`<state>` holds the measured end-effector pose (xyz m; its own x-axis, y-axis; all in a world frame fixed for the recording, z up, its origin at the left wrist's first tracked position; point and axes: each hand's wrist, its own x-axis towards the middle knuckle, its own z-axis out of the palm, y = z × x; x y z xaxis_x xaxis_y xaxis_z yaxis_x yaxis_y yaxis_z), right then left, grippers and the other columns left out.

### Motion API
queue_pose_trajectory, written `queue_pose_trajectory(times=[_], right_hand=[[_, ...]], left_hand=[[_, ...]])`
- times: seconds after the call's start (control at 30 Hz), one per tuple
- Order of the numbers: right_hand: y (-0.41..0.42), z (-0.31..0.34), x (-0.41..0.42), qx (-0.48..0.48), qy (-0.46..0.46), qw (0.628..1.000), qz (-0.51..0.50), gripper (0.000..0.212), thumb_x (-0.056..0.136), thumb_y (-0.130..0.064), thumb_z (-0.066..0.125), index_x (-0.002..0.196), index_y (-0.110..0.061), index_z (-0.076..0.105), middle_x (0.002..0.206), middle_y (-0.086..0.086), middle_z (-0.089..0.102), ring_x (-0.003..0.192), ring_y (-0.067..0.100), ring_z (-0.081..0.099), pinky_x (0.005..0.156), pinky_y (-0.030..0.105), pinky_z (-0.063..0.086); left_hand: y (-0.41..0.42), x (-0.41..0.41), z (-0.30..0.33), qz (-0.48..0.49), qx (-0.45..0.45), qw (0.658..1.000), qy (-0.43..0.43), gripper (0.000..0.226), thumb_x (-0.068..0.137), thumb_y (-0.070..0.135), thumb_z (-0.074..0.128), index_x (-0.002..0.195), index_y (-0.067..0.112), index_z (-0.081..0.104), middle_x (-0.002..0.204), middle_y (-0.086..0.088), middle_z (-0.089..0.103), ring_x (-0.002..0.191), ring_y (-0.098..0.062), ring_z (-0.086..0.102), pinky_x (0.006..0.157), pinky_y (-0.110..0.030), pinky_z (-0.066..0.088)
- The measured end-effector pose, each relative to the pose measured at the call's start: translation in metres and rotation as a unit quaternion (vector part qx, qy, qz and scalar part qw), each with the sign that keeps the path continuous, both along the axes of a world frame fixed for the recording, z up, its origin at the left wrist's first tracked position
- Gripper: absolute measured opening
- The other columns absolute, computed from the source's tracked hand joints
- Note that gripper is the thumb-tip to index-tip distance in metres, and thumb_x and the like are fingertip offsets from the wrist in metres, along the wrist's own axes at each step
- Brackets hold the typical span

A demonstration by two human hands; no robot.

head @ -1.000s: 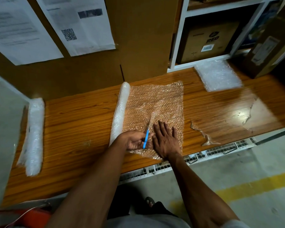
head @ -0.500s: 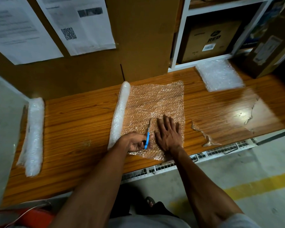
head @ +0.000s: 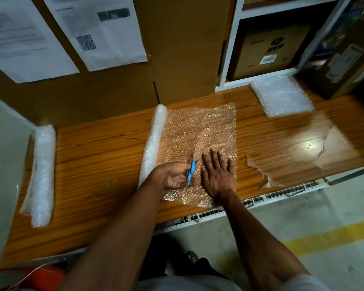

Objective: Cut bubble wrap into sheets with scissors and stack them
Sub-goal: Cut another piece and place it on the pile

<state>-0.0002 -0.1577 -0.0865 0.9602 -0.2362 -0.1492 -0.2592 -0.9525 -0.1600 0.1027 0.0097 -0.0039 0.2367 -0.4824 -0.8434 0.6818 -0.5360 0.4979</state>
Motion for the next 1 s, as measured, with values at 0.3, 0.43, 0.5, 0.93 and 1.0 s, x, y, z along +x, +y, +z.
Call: queue_pose_trajectory(times=[0.3,0.43,0.5,0.93,1.0], right_hand=[[-0.001,-0.001,0.0,-0.008,-0.003,1.0,0.001,0.065,0.107,-0.054,0.003,0.166,-0.032,-0.012,0.173,0.003,-0.02,0.16,0.026,-0.02,0.128,0.059,-0.003],[-0.001,-0.001,0.001,-0.01,0.004,1.0,0.004,0.065,0.107,-0.055,0.001,0.165,-0.031,-0.016,0.172,0.004,-0.024,0.159,0.027,-0.022,0.128,0.058,-0.007],[-0.002,0.0,0.001,-0.011,0.008,1.0,0.006,0.065,0.107,-0.055,0.001,0.165,-0.031,-0.017,0.172,0.005,-0.023,0.159,0.028,-0.022,0.128,0.059,-0.007],[-0.004,0.005,0.011,0.021,0.031,0.999,-0.004,0.074,0.1,-0.067,0.008,0.164,-0.038,-0.016,0.171,0.003,-0.027,0.158,0.033,-0.022,0.126,0.063,-0.006],[-0.004,0.007,0.01,0.015,0.031,0.999,-0.001,0.074,0.1,-0.067,0.006,0.164,-0.037,-0.015,0.171,0.004,-0.028,0.157,0.033,-0.024,0.126,0.062,-0.009]], left_hand=[[-0.008,0.0,-0.01,0.054,0.002,0.998,-0.032,0.028,0.101,0.028,0.066,0.099,0.0,0.064,0.079,-0.014,0.07,0.056,-0.012,0.07,0.042,-0.013,0.05],[-0.008,-0.003,-0.014,0.09,0.011,0.995,-0.047,0.017,0.1,0.015,0.066,0.097,-0.002,0.066,0.082,-0.016,0.069,0.06,-0.015,0.073,0.04,-0.011,0.047],[-0.009,-0.004,-0.013,0.094,0.007,0.995,-0.043,0.015,0.099,0.014,0.067,0.096,0.0,0.066,0.083,-0.016,0.068,0.063,-0.015,0.073,0.039,-0.011,0.045],[-0.008,0.015,0.003,0.028,-0.003,1.0,-0.002,0.051,0.09,0.051,0.071,0.108,0.004,0.062,0.087,-0.01,0.071,0.055,-0.009,0.066,0.046,-0.014,0.049],[-0.01,0.02,0.003,0.032,-0.008,0.999,-0.004,0.053,0.092,0.049,0.071,0.114,0.003,0.061,0.088,-0.01,0.071,0.06,-0.012,0.07,0.045,-0.015,0.05]])
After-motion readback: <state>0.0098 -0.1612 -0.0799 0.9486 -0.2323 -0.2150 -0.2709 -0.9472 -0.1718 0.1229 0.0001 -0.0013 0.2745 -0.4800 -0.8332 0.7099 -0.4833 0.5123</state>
